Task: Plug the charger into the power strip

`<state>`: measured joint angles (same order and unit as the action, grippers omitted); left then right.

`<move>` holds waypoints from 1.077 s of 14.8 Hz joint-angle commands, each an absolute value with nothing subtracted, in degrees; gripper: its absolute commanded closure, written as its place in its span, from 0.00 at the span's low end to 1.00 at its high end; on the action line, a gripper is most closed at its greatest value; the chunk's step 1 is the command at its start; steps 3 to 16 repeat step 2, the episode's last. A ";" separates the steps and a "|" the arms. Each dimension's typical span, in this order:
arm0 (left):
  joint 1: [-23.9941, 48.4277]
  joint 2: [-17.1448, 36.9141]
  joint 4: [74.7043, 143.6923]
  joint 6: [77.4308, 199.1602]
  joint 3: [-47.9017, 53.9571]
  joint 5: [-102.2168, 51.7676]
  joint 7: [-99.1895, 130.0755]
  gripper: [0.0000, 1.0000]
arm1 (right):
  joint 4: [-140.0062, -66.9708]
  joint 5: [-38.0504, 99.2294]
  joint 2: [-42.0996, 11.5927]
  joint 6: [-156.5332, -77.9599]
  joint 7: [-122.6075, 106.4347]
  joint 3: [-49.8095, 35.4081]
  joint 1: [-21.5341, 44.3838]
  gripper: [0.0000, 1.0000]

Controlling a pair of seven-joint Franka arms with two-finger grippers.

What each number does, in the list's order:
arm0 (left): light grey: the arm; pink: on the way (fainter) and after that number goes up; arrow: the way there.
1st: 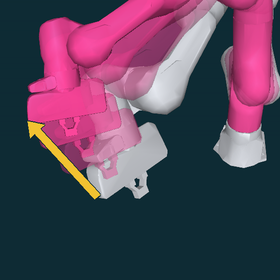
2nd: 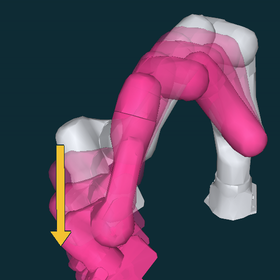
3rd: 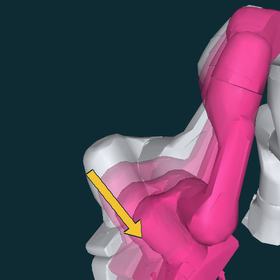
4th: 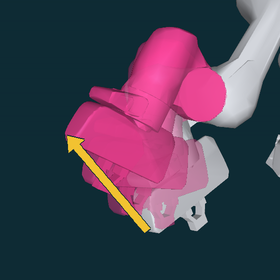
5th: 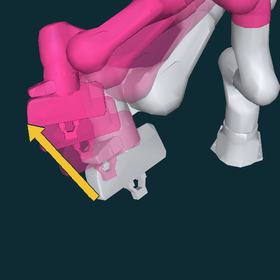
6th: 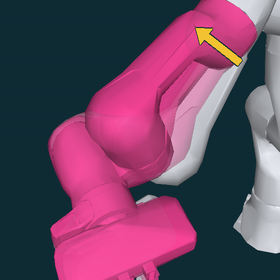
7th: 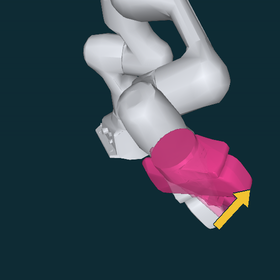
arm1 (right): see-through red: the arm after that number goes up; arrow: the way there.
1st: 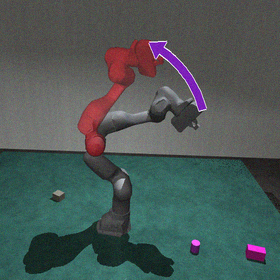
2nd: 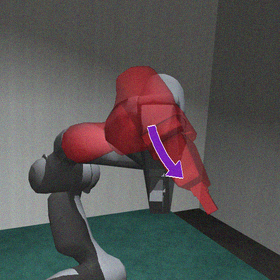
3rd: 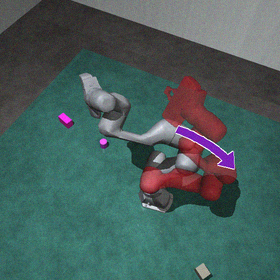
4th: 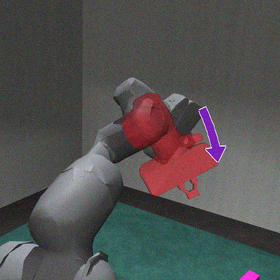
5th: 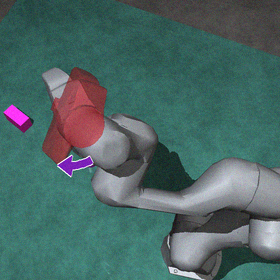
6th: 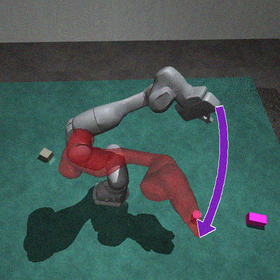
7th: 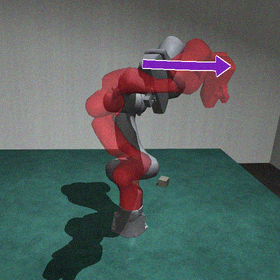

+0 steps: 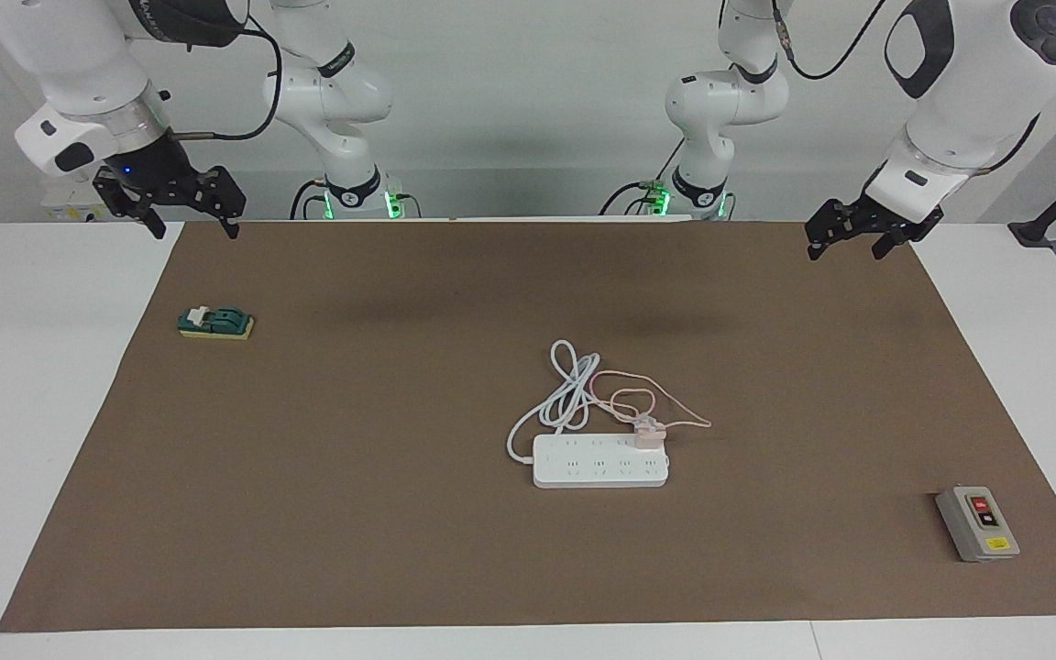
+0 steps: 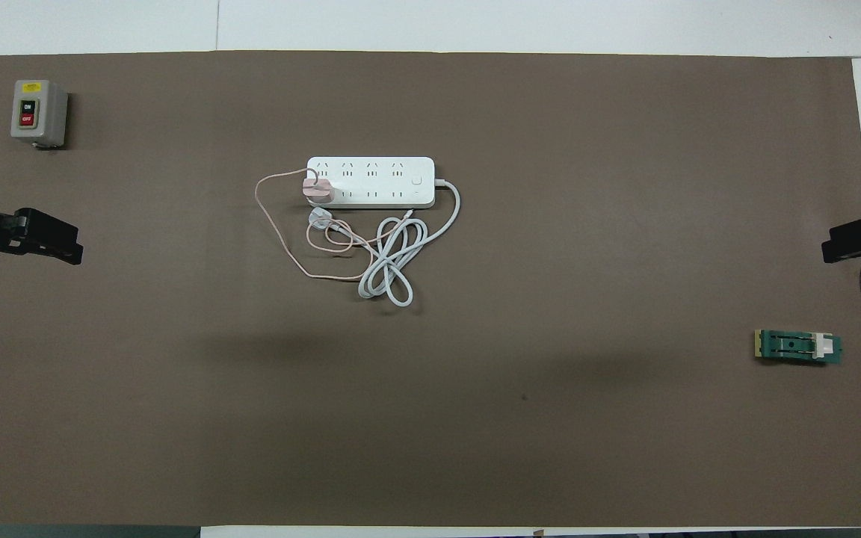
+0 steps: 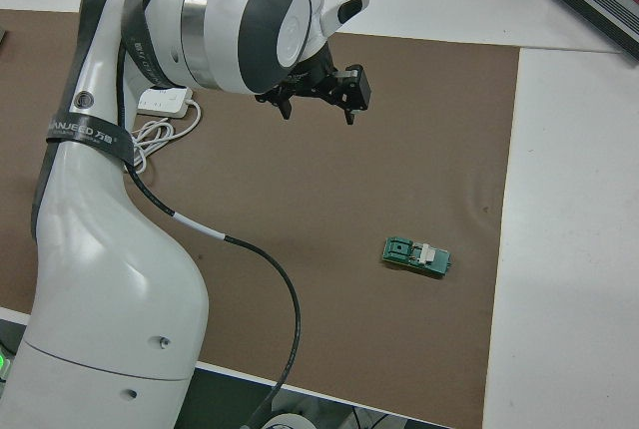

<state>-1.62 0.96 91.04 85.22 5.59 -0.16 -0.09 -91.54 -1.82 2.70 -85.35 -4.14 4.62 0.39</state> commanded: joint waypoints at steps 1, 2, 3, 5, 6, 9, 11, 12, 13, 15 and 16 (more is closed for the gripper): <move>-0.35 0.62 91.41 86.13 4.48 0.00 0.18 0.00 | -91.76 -2.20 3.16 -84.64 -3.78 4.22 -0.09 0.00; -0.35 0.62 91.41 86.13 4.48 -0.09 0.18 0.00 | -91.76 -2.20 3.16 -84.55 -3.78 4.22 -0.09 0.00; -0.35 0.62 91.41 86.13 4.48 -0.09 0.18 0.00 | -91.76 -2.20 3.16 -84.55 -3.78 4.22 -0.09 0.00; -0.35 0.62 91.41 86.13 4.48 -0.09 0.18 0.00 | -91.76 -2.20 3.16 -84.55 -3.78 4.22 -0.09 0.00; -0.35 0.62 91.41 86.13 4.48 -0.09 0.18 0.00 | -91.76 -2.20 3.16 -84.55 -3.78 4.22 -0.09 0.00; -0.35 0.62 91.41 86.13 4.48 -0.09 0.18 0.00 | -91.76 -2.20 3.16 -84.55 -3.78 4.22 -0.09 0.00; -0.35 0.62 91.41 86.13 4.48 -0.09 0.18 0.00 | -91.76 -2.20 3.16 -84.55 -3.78 4.22 -0.09 0.00; -0.35 0.62 91.41 86.13 4.48 -0.09 0.18 0.00 | -91.76 -2.20 3.16 -84.55 -3.78 4.22 -0.09 0.00; -0.35 0.62 91.41 86.13 4.48 -0.09 0.18 0.00 | -91.76 -2.20 3.16 -84.55 -3.78 4.22 -0.09 0.00; -0.35 0.62 91.41 86.13 4.48 -0.09 0.18 0.00 | -91.76 -2.20 3.16 -84.55 -3.78 4.22 -0.09 0.00; -0.35 0.62 91.41 86.13 4.48 -0.09 0.18 0.00 | -91.76 -2.20 3.16 -84.55 -3.78 4.22 -0.09 0.00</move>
